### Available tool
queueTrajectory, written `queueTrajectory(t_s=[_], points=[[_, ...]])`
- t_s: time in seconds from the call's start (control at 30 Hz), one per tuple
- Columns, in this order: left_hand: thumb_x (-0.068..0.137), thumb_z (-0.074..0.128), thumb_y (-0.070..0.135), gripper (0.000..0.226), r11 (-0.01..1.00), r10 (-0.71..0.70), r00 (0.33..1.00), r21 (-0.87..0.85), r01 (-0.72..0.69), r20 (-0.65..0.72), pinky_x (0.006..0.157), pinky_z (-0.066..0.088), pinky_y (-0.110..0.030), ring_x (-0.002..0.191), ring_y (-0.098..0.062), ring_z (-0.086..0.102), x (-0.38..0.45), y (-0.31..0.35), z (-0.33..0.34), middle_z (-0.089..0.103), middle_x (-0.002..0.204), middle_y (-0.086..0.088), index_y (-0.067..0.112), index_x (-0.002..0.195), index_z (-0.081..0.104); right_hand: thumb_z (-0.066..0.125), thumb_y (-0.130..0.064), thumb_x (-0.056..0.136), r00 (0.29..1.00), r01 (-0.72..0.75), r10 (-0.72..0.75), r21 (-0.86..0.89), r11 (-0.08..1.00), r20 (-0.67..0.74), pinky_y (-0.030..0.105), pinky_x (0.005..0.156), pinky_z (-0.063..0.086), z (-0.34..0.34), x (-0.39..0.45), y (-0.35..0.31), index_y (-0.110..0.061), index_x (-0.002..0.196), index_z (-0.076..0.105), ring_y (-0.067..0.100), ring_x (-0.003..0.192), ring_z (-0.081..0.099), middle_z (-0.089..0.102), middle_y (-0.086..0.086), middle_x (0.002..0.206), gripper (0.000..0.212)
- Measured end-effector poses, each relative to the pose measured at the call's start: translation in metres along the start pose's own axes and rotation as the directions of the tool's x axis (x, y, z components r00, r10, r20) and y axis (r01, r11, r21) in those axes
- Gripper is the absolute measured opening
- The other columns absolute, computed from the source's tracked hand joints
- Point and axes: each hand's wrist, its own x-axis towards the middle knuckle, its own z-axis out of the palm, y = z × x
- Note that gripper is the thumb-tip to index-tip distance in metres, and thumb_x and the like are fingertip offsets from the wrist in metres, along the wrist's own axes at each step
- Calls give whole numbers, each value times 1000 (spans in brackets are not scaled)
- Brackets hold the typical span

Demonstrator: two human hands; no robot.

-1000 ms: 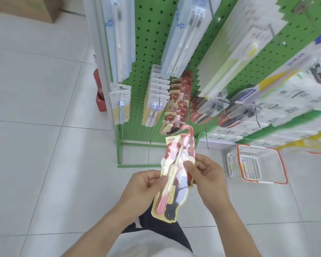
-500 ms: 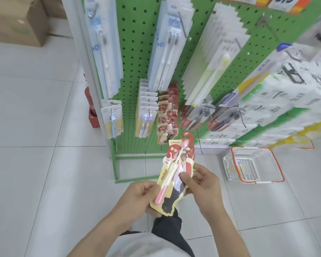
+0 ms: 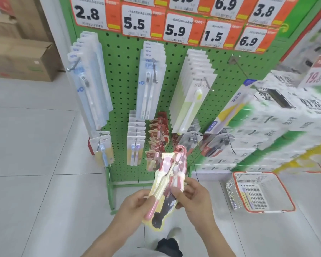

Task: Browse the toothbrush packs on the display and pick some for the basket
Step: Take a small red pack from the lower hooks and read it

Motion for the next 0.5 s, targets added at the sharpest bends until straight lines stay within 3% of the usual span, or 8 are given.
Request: queueTrajectory(t_s=[0.1,0.17,0.23,0.3,0.4,0.5], points=[[102,55,12,20,995,99,995,22,-99,-6,64,46,-18,59,-15,57,6,5,7,58,61,-1,15,108,73,85,-16,81,996,10,-20,-107,994,-86,26,61,54,-1,8,3,-14,118,66,12,72,68,75,1,88,42],[102,56,9,22,987,153,988,62,-151,-27,61,45,-20,56,-14,52,9,5,10,57,58,4,19,108,75,88,-23,77,966,62,-106,-188,980,-235,22,71,54,1,8,3,-24,118,58,7,89,67,66,-8,104,51],[102,58,14,25,970,217,976,117,-212,-35,61,46,-26,58,-14,53,10,2,11,62,66,6,30,108,76,82,-22,82,924,149,-171,-90,985,-343,31,77,56,3,2,-2,-25,113,54,16,94,67,60,-1,106,42],[101,59,23,26,902,316,949,310,-299,-4,68,49,-24,70,-8,59,8,-1,12,67,84,16,39,115,74,72,-31,88,947,160,-122,110,981,-296,44,76,58,7,-5,-14,-22,113,57,23,91,71,63,7,107,31],[100,61,28,35,689,468,879,584,-430,95,89,45,-14,109,-3,57,9,-8,12,57,115,27,41,131,64,80,-43,83,992,-5,51,360,933,-119,41,72,61,7,-10,-28,-15,120,59,26,96,72,67,13,111,51],[99,54,46,38,540,542,825,685,-489,162,104,40,-23,129,-2,42,12,-12,10,45,133,28,44,136,59,75,-16,91,997,-43,59,336,941,-39,35,70,61,2,-8,-34,-7,117,64,28,96,73,71,17,106,29]])
